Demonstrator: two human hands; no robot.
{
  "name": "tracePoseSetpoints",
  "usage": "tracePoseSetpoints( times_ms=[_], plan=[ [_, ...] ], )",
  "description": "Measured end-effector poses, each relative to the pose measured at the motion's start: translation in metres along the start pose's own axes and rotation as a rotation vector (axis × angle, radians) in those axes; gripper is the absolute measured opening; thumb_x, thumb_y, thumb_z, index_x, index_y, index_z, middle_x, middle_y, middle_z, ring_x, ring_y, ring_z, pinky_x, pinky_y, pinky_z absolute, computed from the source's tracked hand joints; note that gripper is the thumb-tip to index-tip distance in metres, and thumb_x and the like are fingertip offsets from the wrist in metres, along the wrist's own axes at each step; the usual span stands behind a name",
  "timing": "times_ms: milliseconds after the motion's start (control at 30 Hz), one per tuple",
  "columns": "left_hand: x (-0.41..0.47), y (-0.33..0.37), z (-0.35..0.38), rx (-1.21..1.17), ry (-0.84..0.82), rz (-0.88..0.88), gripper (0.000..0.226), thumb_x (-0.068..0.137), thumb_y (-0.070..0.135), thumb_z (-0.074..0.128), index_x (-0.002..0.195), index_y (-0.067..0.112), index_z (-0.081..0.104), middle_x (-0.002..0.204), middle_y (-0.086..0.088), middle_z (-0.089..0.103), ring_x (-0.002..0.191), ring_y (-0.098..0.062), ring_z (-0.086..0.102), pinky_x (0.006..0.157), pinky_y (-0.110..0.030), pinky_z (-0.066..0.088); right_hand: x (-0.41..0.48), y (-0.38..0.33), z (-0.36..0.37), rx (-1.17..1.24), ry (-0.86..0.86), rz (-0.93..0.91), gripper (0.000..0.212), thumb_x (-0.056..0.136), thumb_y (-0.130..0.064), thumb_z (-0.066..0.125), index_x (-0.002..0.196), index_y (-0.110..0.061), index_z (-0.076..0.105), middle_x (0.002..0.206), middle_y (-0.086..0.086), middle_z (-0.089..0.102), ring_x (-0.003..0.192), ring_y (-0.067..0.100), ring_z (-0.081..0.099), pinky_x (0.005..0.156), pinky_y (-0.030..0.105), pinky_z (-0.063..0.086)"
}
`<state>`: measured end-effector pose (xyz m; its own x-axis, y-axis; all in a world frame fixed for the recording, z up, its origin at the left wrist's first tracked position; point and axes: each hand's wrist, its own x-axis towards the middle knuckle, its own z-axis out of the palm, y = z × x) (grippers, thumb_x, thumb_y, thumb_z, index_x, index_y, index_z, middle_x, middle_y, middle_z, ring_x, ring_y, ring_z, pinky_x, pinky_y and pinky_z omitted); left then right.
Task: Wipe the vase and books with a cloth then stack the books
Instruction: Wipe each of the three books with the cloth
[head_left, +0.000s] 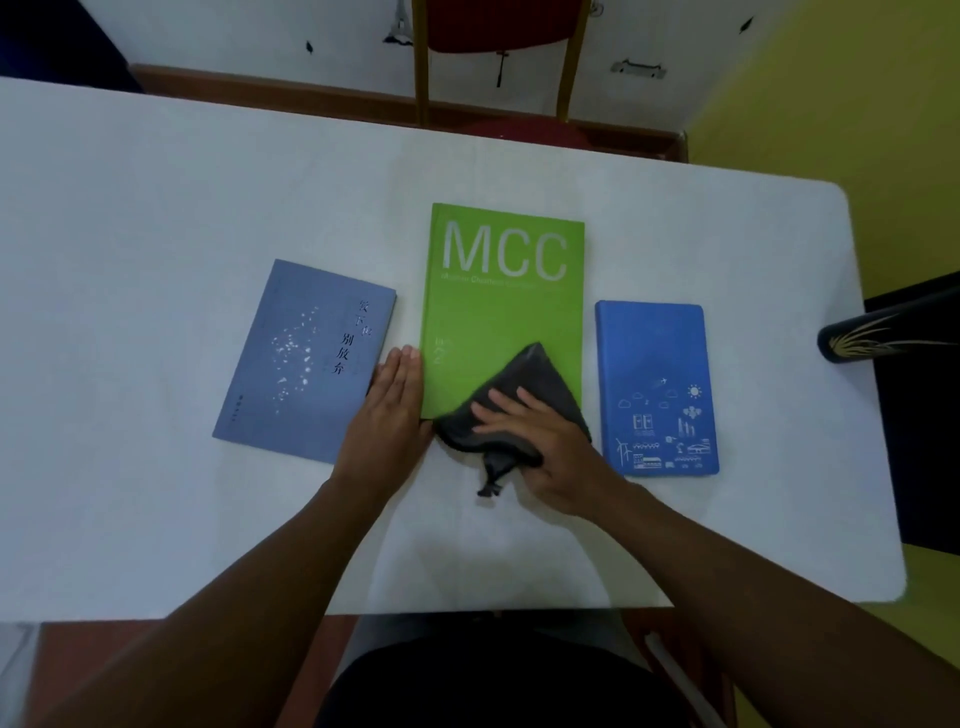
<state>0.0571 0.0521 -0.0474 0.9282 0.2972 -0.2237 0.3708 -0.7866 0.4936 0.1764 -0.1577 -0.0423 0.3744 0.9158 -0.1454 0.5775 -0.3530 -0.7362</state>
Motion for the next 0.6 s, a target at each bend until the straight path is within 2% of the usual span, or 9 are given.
tracePoseSetpoints(
  times_ms=[100, 167, 267, 367, 467, 600],
  plan=[
    [0.0, 0.002, -0.003, 0.003, -0.032, -0.003, 0.087, 0.092, 0.035, 0.069, 0.149, -0.015, 0.029, 0.157, -0.032, 0.032, 0.148, -0.046, 0.028, 0.122, -0.052, 0.026, -0.021, 0.013, -0.016, 0.006, 0.143, 0.156, 0.068, 0.071, 0.001, 0.051, 0.136, -0.008, 0.066, 0.145, 0.007, 0.063, 0.143, 0.028, 0.052, 0.121, 0.052, 0.039],
    [-0.001, 0.004, -0.004, -0.014, -0.027, -0.025, 0.088, 0.092, 0.048, 0.056, 0.148, -0.016, 0.031, 0.156, -0.032, 0.034, 0.147, -0.046, 0.03, 0.12, -0.054, 0.03, -0.014, 0.017, -0.029, 0.021, 0.26, 0.286, 0.073, 0.069, 0.004, 0.049, 0.141, -0.006, 0.062, 0.143, 0.007, 0.064, 0.143, 0.035, 0.051, 0.119, 0.053, 0.042],
    [-0.002, 0.005, -0.004, -0.02, -0.026, -0.021, 0.096, 0.09, 0.06, 0.037, 0.148, -0.016, 0.032, 0.155, -0.032, 0.035, 0.146, -0.047, 0.031, 0.119, -0.053, 0.028, 0.029, 0.02, -0.048, 0.076, 0.267, 0.389, 0.08, 0.077, 0.013, 0.047, 0.152, -0.014, 0.049, 0.161, 0.006, 0.043, 0.156, 0.033, 0.027, 0.129, 0.048, 0.022],
    [-0.001, 0.004, -0.003, -0.023, -0.019, -0.017, 0.094, 0.09, 0.059, 0.032, 0.149, -0.014, 0.03, 0.157, -0.031, 0.032, 0.148, -0.045, 0.028, 0.121, -0.051, 0.027, 0.091, 0.03, -0.063, -0.006, 0.207, 0.365, 0.079, 0.086, 0.013, 0.05, 0.159, -0.014, 0.037, 0.171, 0.006, 0.022, 0.161, 0.028, 0.006, 0.131, 0.051, -0.001],
    [-0.001, 0.004, -0.003, -0.018, -0.028, -0.016, 0.093, 0.09, 0.058, 0.034, 0.149, -0.014, 0.03, 0.156, -0.031, 0.033, 0.148, -0.045, 0.029, 0.12, -0.053, 0.03, 0.139, 0.03, -0.064, -0.078, 0.135, 0.348, 0.078, 0.093, 0.001, 0.052, 0.163, -0.023, 0.026, 0.174, 0.001, 0.008, 0.161, 0.027, -0.005, 0.13, 0.051, -0.008],
    [0.0, 0.006, -0.005, -0.027, -0.056, -0.03, 0.089, 0.091, 0.053, 0.04, 0.143, -0.019, 0.037, 0.15, -0.035, 0.04, 0.141, -0.051, 0.037, 0.114, -0.059, 0.036, 0.128, 0.01, -0.025, -0.21, 0.057, 0.123, 0.081, 0.087, -0.007, 0.058, 0.162, -0.022, 0.031, 0.173, 0.002, 0.018, 0.161, 0.03, 0.004, 0.128, 0.052, -0.004]
  ],
)
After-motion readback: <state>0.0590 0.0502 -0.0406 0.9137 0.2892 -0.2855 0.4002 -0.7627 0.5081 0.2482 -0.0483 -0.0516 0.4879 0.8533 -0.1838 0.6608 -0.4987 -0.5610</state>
